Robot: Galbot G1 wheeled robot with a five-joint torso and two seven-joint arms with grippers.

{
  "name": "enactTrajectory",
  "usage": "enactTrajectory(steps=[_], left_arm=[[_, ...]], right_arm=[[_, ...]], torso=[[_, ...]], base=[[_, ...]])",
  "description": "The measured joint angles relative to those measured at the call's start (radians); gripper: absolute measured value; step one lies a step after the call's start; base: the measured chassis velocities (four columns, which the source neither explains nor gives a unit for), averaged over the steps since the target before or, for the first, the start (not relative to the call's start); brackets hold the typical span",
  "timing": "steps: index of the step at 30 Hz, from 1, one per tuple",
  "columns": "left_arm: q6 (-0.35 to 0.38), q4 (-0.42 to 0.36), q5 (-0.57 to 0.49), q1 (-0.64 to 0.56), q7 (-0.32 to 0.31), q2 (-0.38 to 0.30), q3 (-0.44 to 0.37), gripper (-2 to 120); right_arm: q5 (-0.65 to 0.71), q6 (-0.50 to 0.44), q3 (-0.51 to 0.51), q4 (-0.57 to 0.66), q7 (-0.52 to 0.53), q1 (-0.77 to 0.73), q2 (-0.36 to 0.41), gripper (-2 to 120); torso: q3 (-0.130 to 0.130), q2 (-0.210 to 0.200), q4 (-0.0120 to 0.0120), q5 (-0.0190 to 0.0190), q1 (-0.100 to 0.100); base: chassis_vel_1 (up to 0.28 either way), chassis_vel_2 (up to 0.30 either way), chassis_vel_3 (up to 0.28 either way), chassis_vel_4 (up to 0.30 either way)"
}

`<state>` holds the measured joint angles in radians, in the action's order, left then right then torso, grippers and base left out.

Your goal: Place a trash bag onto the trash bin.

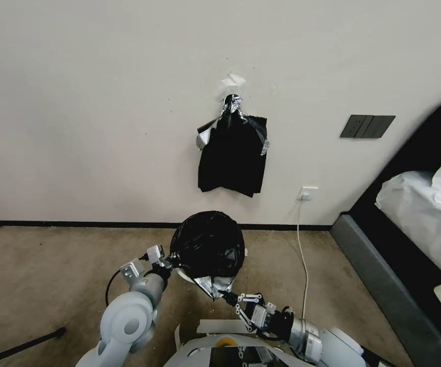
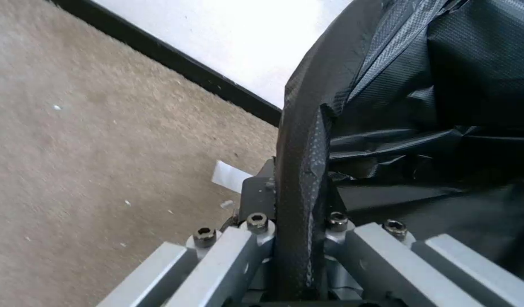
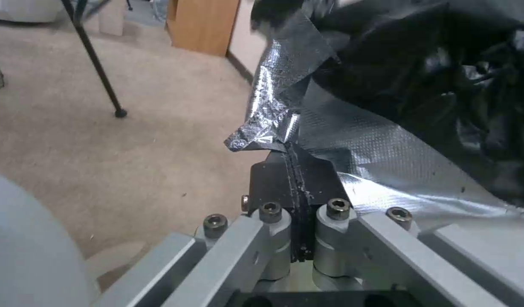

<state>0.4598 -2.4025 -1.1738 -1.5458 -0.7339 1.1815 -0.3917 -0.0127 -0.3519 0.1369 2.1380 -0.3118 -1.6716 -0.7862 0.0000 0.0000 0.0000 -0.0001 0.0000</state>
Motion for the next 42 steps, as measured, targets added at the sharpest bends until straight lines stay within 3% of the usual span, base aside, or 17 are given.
enactTrajectory(steps=[7, 17, 31, 42], left_arm=[[0.001, -0.014, -0.034, -0.011, -0.013, 0.009, 0.005, 1], [0.000, -0.033, -0.022, -0.031, -0.023, 0.018, 0.030, 1], [0.004, -0.026, 0.009, -0.026, -0.018, -0.003, 0.027, 1], [-0.029, 0.012, 0.010, 0.010, -0.016, -0.014, -0.012, 1]], right_arm=[[-0.032, -0.013, -0.040, -0.109, 0.011, 0.053, -0.045, 0], [-0.063, 0.053, -0.100, -0.212, 0.079, 0.114, -0.095, 0], [-0.047, 0.114, -0.092, -0.207, 0.196, 0.098, -0.101, 0], [-0.040, 0.096, -0.034, -0.150, 0.198, -0.005, -0.074, 41]], torso=[[0.000, 0.000, 0.0001, 0.0001, 0.000], [0.000, 0.000, 0.0000, 0.0001, 0.000], [0.000, 0.000, 0.0000, 0.0002, 0.000], [0.000, 0.000, 0.0000, 0.0000, 0.000]], base=[[0.000, 0.000, 0.000, 0.000], [0.000, 0.000, 0.000, 0.000], [0.000, 0.000, 0.000, 0.000], [0.000, 0.000, 0.000, 0.000]])
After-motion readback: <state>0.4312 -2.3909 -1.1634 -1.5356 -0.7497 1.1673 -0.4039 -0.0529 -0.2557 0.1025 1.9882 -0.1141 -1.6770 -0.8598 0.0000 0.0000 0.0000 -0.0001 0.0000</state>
